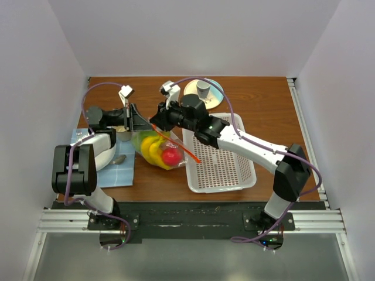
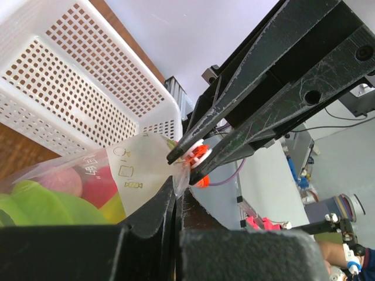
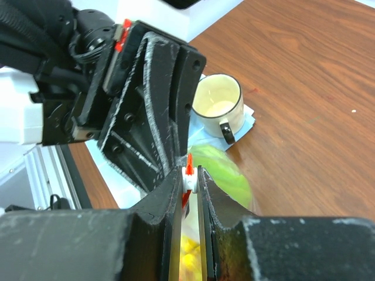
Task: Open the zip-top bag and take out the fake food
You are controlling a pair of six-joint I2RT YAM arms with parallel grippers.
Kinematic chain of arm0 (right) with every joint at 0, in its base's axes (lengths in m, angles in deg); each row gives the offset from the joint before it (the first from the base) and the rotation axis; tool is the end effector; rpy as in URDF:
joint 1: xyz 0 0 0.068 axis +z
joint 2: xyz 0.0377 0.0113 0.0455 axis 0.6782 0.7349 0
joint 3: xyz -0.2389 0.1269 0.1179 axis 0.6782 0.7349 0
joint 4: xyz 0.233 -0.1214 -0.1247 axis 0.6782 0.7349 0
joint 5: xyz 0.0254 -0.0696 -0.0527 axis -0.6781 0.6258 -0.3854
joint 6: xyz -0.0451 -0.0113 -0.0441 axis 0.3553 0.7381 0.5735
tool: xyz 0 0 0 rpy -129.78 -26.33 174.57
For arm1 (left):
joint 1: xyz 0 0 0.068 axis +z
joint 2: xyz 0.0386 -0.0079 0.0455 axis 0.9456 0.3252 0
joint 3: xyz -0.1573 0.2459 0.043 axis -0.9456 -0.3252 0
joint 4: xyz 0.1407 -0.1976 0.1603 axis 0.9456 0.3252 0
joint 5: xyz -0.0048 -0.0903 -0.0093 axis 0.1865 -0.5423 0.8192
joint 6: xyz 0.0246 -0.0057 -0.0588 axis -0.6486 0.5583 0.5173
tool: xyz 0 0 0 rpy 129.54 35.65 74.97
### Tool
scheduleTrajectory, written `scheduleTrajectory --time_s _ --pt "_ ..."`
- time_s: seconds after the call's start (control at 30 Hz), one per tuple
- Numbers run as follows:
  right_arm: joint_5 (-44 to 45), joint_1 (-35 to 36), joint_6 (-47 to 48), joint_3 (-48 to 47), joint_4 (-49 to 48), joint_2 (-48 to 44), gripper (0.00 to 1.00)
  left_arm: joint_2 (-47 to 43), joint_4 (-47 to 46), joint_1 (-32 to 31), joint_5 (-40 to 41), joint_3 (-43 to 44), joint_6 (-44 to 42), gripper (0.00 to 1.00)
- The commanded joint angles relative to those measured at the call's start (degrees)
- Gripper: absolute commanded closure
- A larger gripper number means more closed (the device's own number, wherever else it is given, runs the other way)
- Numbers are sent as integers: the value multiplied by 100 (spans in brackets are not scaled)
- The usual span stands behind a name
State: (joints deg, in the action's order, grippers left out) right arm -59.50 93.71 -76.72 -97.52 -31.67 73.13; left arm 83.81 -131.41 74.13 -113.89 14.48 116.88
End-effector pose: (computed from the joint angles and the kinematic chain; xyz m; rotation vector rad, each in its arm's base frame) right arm 0.2842 0.3620 0.3651 -0.6644 1.7475 0.9516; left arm 0.3337 -0.0314 0.2735 0.4356 1.8989 -1.8828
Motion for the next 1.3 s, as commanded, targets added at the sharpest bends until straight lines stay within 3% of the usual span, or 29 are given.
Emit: scheduleTrajectory --time_s 0.0,0.17,0.2,0.23,0.3,0.5,0.57,0.73,1.0,1.27 --pt "63 -3 6 238 261 -378 86 -93 -3426 128 -933 118 135 100" --pt "-77 -3 32 -112 498 -256 86 -93 -3426 119 -933 74 170 94" --pt "-113 6 50 -192 524 -211 86 -84 -3426 111 -933 73 187 90" --pt "-139 6 41 -349 560 -168 86 -75 -3435 119 -933 91 240 75" --pt "-245 -3 32 -473 621 -27 87 -84 -3426 93 -933 100 284 61" --pt "-412 -3 15 -772 700 219 90 -216 -3409 136 -942 389 337 53" --pt "-429 -3 -3 -808 718 237 91 -190 -3409 154 -942 530 293 55" --pt "-508 -3 6 -895 867 281 91 100 -3418 181 -942 838 153 70" --pt "-465 -11 102 -966 1043 272 91 22 -3391 233 -951 417 -216 92" --pt "-579 -55 59 -1001 1175 211 91 100 -3391 576 -951 355 -243 97"
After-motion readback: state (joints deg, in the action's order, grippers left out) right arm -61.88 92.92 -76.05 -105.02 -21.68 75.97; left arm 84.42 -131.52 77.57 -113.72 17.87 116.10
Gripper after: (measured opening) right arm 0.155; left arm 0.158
